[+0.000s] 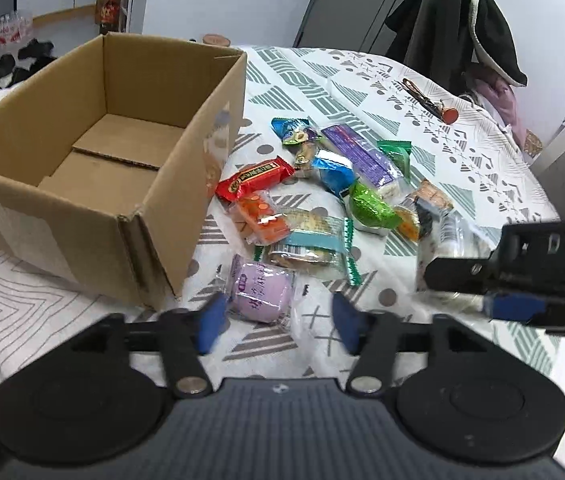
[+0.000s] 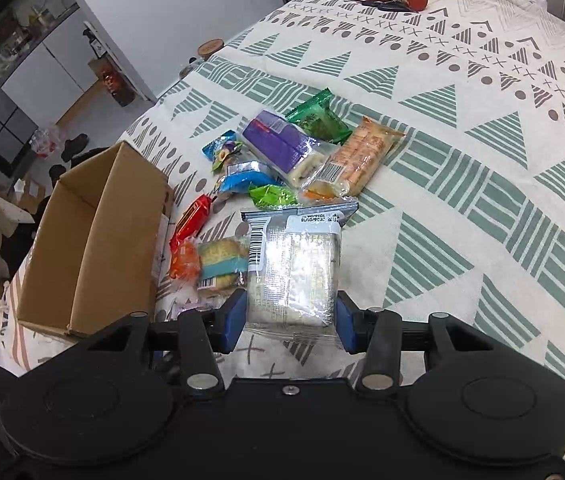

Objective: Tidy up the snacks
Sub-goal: 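Close the left tool on the purple bun while the right tool grasps the white bread packet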

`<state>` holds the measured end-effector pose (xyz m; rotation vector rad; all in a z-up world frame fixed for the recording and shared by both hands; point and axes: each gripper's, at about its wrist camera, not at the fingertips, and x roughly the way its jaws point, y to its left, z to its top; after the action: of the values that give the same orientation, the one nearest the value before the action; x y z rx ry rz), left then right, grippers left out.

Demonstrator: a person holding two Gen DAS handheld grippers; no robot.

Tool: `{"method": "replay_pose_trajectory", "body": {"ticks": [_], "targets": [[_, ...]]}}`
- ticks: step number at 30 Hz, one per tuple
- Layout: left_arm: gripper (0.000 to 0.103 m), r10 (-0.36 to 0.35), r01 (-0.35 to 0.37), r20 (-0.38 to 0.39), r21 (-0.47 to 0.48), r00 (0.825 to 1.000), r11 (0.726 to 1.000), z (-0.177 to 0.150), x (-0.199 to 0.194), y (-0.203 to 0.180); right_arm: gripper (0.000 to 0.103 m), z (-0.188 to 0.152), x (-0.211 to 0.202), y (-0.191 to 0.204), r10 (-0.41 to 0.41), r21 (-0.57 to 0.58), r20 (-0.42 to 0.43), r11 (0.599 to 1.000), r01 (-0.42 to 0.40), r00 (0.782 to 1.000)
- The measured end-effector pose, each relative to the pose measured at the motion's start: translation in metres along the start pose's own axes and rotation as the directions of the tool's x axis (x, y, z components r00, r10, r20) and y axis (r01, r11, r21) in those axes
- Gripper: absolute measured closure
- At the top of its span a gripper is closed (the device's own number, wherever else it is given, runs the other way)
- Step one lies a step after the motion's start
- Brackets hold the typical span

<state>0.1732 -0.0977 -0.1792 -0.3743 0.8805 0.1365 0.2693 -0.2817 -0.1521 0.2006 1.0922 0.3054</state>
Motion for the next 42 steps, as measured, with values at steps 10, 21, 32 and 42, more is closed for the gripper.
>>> {"method": "replay_pose_trajectory", "body": {"ticks": [10, 21, 32, 42], "targets": [[0.038, 0.126, -0.127, 0.012, 0.049, 0.992, 0.991, 0.002, 0.03, -0.013, 0.057, 0.006, 0.02, -0.013, 0.045, 0.017, -0.033, 0.999, -0.044, 0.998], [0.058, 0.14, -0.141, 0.012, 0.071, 0.99, 0.987, 0.001, 0.039, -0.016, 0.058, 0.007, 0.028, -0.011, 0.044, 0.004, -0.055, 0.999, -0.044, 0.998], [0.062, 0.041, -0.042, 0.026, 0.037, 0.999, 0.998, 0.006, 0.006, -0.014, 0.058, 0.007, 0.009, -0.003, 0.052, -0.002, 0.013, 0.999, -0.052, 0.999], [0.062, -0.03, 0.027, 0.127, 0.025, 0.992, 0.999, 0.038, -0.05, -0.009, 0.058, 0.011, -0.027, 0.014, 0.115, -0.008, 0.146, 0.993, -0.115, 0.983]]}}
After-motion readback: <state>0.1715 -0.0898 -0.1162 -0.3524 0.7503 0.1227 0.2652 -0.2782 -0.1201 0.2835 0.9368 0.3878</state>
